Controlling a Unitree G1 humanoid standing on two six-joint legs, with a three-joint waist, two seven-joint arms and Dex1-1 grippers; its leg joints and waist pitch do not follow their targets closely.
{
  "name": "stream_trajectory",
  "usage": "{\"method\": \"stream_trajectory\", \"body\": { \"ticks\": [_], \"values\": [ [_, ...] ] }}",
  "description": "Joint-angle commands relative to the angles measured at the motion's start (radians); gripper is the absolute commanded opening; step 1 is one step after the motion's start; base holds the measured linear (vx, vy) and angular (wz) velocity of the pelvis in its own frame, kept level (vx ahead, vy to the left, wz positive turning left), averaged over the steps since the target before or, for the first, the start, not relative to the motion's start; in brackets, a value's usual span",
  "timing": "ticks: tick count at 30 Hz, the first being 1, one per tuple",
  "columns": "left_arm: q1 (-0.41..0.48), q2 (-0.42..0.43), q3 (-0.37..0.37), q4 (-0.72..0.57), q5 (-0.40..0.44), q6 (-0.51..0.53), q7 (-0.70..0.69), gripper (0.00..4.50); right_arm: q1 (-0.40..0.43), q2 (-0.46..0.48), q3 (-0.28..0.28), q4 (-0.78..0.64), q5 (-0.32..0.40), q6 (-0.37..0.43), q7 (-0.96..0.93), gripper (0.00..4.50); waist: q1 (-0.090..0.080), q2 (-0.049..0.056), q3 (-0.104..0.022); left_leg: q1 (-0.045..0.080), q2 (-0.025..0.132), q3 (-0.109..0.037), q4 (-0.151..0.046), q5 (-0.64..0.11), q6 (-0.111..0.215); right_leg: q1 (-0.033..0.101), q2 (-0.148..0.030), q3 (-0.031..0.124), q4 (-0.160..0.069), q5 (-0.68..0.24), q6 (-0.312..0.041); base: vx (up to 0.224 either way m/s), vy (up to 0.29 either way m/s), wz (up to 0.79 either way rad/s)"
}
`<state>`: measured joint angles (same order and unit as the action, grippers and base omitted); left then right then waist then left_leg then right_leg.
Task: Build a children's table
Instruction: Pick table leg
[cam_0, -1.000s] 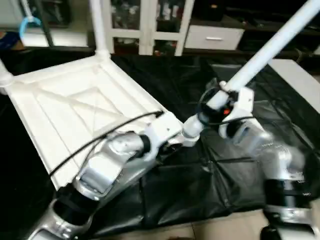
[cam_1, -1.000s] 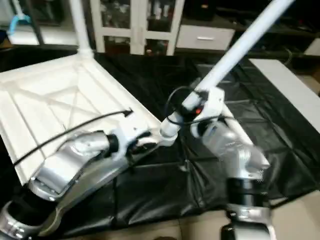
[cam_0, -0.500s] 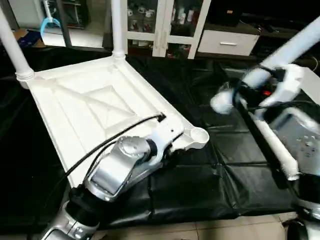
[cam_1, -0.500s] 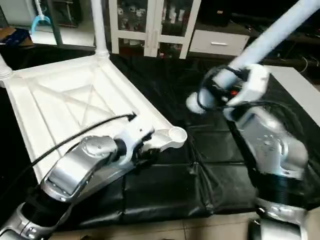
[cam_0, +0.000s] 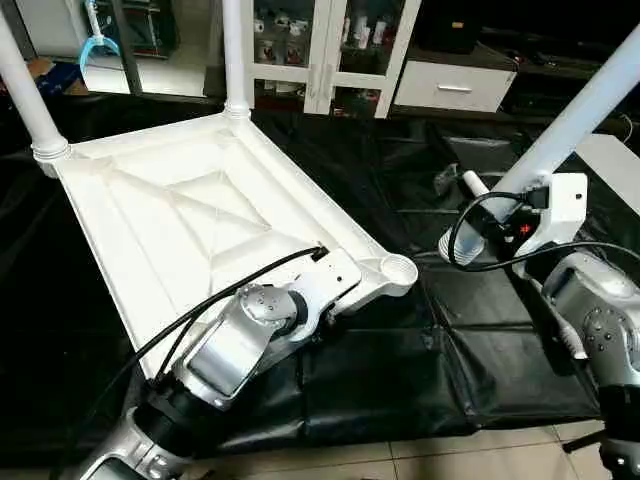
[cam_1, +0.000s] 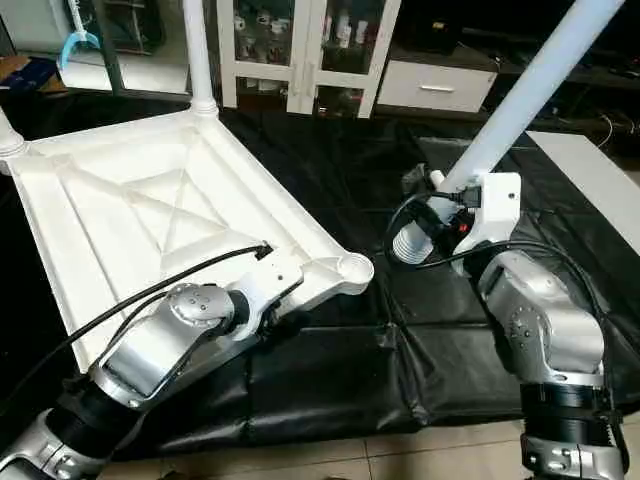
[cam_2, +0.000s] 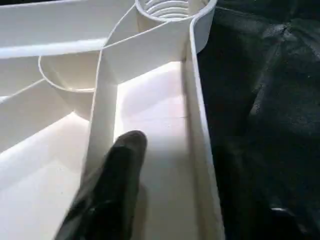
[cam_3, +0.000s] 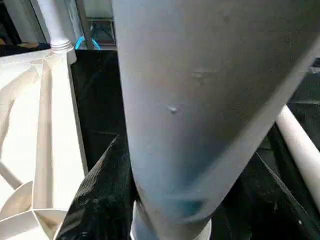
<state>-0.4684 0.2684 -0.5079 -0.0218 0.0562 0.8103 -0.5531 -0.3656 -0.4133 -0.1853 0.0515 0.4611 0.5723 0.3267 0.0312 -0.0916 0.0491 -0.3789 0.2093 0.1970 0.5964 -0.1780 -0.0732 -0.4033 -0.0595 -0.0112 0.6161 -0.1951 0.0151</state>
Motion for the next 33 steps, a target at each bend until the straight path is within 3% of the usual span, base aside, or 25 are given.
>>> {"method": "stream_trajectory", "body": {
  "ticks": [1, 4, 5, 7, 12, 13, 15, 19, 21, 23, 25, 26, 29, 33],
  "values": [
    [0.007, 0.011, -0.011, 0.038, 0.022, -0.009, 0.000, 2.13, 0.004, 0.002, -0.009, -0.009, -0.010, -0.026, 0.000, 1.83, -0.003, 0.007, -0.064, 0.018, 0.015, -0.006, -0.056, -0.121, 0.007, 0.040, -0.042, 0.024, -0.066, -0.091, -0.152, 0.000, 0.000, 0.00],
    [0.009, 0.033, -0.020, 0.015, 0.007, -0.007, -0.049, 1.98, 0.012, 0.008, -0.008, -0.017, -0.011, -0.029, -0.002, 1.83, -0.005, 0.005, -0.063, 0.017, 0.015, -0.009, -0.059, -0.146, -0.006, 0.040, -0.043, 0.023, -0.069, -0.135, -0.144, 0.000, 0.000, 0.00],
    [0.011, 0.047, -0.031, 0.004, 0.003, -0.006, -0.071, 1.98, 0.015, 0.010, -0.007, -0.019, -0.010, -0.032, -0.003, 1.83, -0.007, 0.009, -0.063, 0.018, 0.015, -0.009, -0.059, -0.155, -0.011, 0.037, -0.042, 0.023, -0.070, -0.140, -0.142, 0.000, 0.000, 0.00],
    [0.018, 0.067, -0.045, -0.017, -0.008, 0.000, -0.103, 1.66, 0.016, 0.014, -0.008, -0.021, -0.011, -0.040, 0.002, 1.83, -0.010, 0.009, -0.062, 0.018, 0.014, -0.009, -0.059, -0.166, -0.014, 0.036, -0.042, 0.023, -0.070, -0.150, -0.141, 0.000, 0.000, 0.00],
    [0.021, 0.130, -0.109, -0.057, -0.016, 0.023, -0.184, 1.36, 0.004, 0.020, -0.012, -0.015, -0.014, -0.056, 0.010, 1.83, -0.011, 0.011, -0.063, 0.020, 0.015, -0.009, -0.059, -0.157, -0.015, 0.035, -0.042, 0.023, -0.067, -0.134, -0.148, 0.000, 0.000, 0.00],
    [0.026, 0.139, -0.120, -0.061, -0.013, 0.023, -0.193, 1.25, 0.000, 0.023, -0.013, -0.013, -0.016, -0.061, 0.009, 1.83, -0.010, 0.019, -0.064, 0.020, 0.015, -0.010, -0.059, -0.149, -0.017, 0.036, -0.042, 0.023, -0.063, -0.115, -0.152, 0.000, 0.000, 0.00],
    [0.030, 0.141, -0.124, -0.056, -0.006, 0.024, -0.192, 1.11, -0.005, 0.026, -0.013, -0.013, -0.017, -0.064, 0.007, 1.83, -0.012, 0.015, -0.064, 0.019, 0.014, -0.008, -0.058, -0.144, -0.016, 0.038, -0.040, 0.023, -0.062, -0.090, -0.159, 0.000, 0.000, 0.00],
    [0.029, 0.162, -0.133, -0.049, 0.009, 0.016, -0.208, 0.83, -0.012, 0.032, -0.019, -0.009, -0.016, -0.071, 0.000, 1.83, -0.011, 0.015, -0.064, 0.020, 0.014, -0.007, -0.059, -0.160, -0.020, 0.037, -0.041, 0.024, -0.066, -0.125, -0.155, 0.000, 0.000, 0.00],
    [0.030, 0.179, -0.111, -0.044, 0.002, -0.013, -0.221, 0.61, -0.015, 0.036, -0.023, -0.005, -0.015, -0.080, -0.002, 1.83, -0.011, 0.016, -0.063, 0.019, 0.013, -0.008, -0.060, -0.168, -0.021, 0.037, -0.042, 0.024, -0.068, -0.146, -0.149, 0.000, 0.000, 0.00],
    [0.035, 0.270, -0.083, -0.028, -0.016, -0.196, -0.312, 0.46, -0.016, 0.042, -0.024, -0.002, -0.015, -0.086, -0.001, 1.83, -0.012, 0.018, -0.062, 0.018, 0.012, -0.009, -0.062, -0.186, -0.025, 0.035, -0.042, 0.024, -0.072, -0.186, -0.137, 0.000, 0.000, 0.00],
    [0.036, 0.276, -0.080, -0.027, -0.019, -0.205, -0.318, 0.39, -0.015, 0.042, -0.024, -0.002, -0.015, -0.086, 0.000, 1.83, -0.012, 0.020, -0.061, 0.019, 0.010, -0.010, -0.062, -0.203, -0.026, 0.032, -0.042, 0.023, -0.076, -0.218, -0.127, 0.000, 0.000, 0.00],
    [0.049, 0.331, -0.054, -0.021, -0.043, -0.315, -0.384, 0.34, -0.012, 0.047, -0.022, -0.003, -0.016, -0.089, 0.004, 1.83, -0.014, 0.021, -0.057, 0.022, 0.010, -0.010, -0.064, -0.234, -0.033, 0.025, -0.042, 0.023, -0.081, -0.265, -0.117, 0.000, 0.000, 0.00],
    [0.056, 0.394, -0.025, -0.004, -0.039, -0.360, -0.410, 0.20, -0.001, 0.055, -0.012, -0.010, -0.008, -0.087, 0.022, 1.83, -0.015, 0.028, -0.056, 0.029, 0.014, -0.011, -0.067, -0.270, -0.049, 0.016, -0.039, 0.023, -0.079, -0.292, -0.115, 0.000, 0.000, 0.00],
    [0.066, 0.449, -0.006, 0.008, -0.034, -0.360, -0.432, 0.01, 0.022, 0.066, 0.008, -0.036, 0.036, -0.060, 0.076, 1.83, -0.009, 0.031, -0.055, 0.031, 0.015, -0.012, -0.072, -0.295, -0.059, 0.015, -0.041, 0.024, -0.077, -0.299, -0.118, 0.000, 0.000, 0.00]
  ]
}}
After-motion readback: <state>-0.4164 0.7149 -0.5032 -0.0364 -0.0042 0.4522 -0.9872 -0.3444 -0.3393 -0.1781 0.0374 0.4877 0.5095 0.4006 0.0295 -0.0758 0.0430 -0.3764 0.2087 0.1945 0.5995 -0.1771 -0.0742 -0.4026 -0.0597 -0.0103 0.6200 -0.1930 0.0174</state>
